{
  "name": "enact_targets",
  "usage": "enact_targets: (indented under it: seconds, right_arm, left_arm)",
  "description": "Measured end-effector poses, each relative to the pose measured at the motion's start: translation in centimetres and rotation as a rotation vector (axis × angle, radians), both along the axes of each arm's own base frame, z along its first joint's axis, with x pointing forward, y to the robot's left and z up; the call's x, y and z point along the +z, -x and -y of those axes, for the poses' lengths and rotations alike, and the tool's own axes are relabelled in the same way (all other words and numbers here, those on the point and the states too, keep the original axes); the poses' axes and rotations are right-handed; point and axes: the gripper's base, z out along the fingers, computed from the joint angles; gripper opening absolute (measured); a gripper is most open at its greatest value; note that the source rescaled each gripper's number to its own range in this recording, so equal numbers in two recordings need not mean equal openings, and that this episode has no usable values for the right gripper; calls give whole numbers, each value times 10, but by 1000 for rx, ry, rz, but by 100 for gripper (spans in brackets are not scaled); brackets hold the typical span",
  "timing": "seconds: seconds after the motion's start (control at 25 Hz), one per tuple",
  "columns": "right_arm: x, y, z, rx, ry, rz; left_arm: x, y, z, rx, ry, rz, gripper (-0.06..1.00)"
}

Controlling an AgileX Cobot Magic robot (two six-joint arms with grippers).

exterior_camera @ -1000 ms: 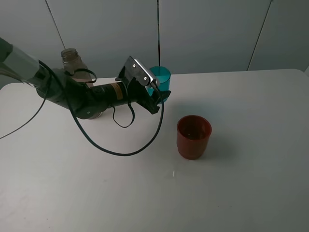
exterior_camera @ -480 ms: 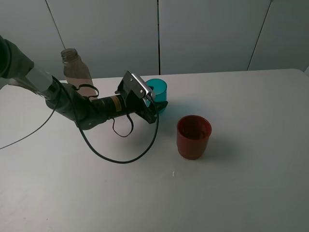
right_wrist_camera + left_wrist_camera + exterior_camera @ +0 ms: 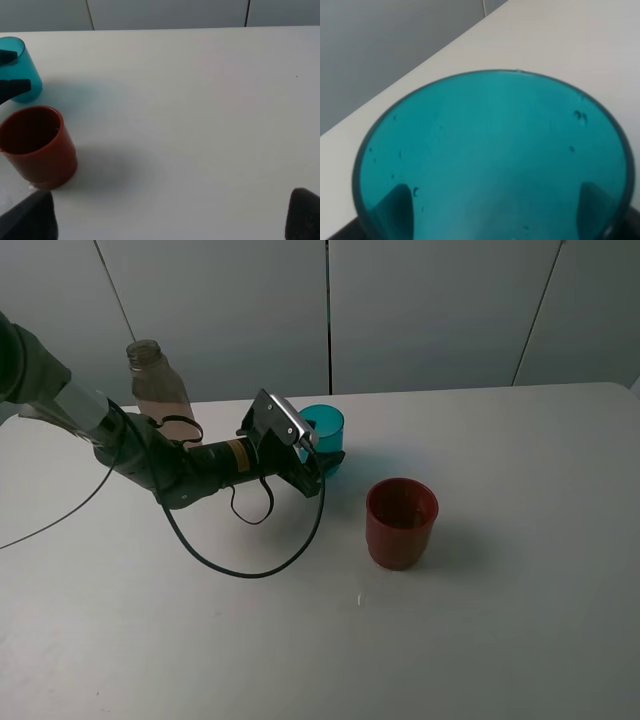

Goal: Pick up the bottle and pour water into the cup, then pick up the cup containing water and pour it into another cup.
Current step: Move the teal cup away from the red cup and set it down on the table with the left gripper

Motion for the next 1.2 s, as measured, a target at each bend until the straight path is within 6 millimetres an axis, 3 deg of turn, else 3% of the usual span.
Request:
enact_targets:
  seconds: [1.2]
  right_arm:
    - [0,0,0,0,0,0]
  left_arm:
    - [-3,0,-2,9,35,-107,29]
